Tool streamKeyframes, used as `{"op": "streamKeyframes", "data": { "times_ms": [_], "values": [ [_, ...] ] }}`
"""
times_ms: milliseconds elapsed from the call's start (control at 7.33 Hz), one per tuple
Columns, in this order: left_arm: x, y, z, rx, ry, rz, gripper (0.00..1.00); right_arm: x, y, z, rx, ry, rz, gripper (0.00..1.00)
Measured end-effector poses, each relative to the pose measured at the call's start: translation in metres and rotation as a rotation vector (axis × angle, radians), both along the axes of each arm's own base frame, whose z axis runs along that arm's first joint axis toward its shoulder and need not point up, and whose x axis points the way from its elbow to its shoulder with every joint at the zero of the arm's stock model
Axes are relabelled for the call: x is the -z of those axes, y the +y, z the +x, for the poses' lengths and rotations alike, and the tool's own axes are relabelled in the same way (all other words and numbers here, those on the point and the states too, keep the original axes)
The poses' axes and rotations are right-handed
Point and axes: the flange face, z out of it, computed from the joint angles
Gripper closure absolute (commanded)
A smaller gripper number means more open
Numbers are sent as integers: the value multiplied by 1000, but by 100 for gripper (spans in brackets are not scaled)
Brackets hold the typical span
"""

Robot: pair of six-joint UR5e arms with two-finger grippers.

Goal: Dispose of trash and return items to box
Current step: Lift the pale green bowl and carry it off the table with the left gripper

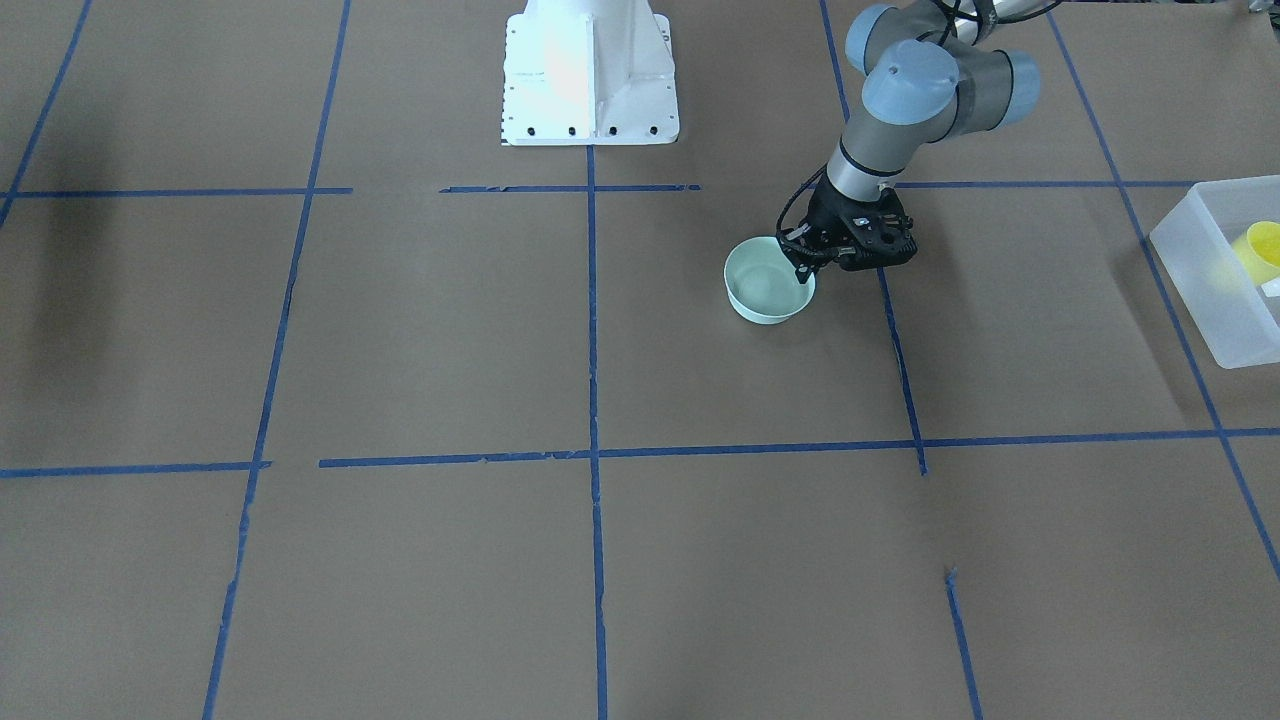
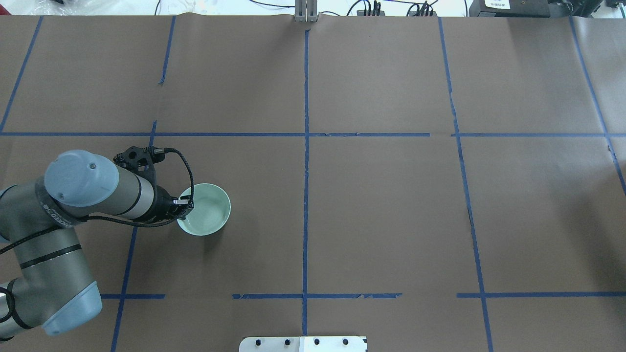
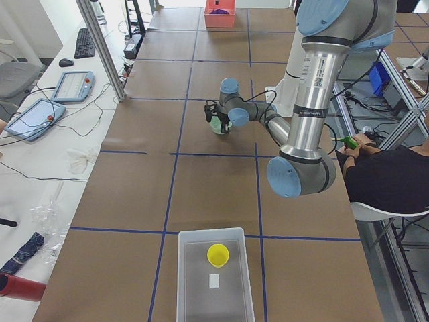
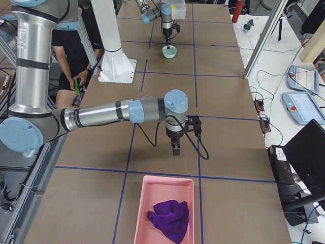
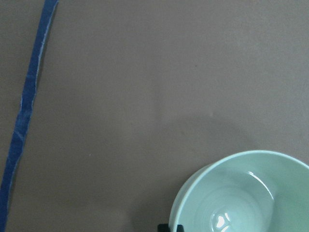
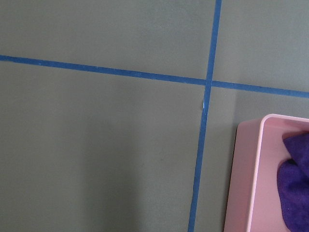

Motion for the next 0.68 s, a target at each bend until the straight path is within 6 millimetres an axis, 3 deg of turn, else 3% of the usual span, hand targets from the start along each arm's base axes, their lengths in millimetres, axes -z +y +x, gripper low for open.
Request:
{"op": "streamKeyframes", "data": {
  "times_ms": [136, 273, 682],
  "values": [
    [15, -1, -16, 7, -7, -6, 100, -2, 1, 0, 3, 0, -1, 0],
    [26, -16, -41, 29, -5, -3, 100, -5, 1, 0, 7, 1, -4, 0],
    [27, -75, -128, 30, -30, 66, 100, -29, 1, 1, 11, 5, -46, 0]
  ]
}}
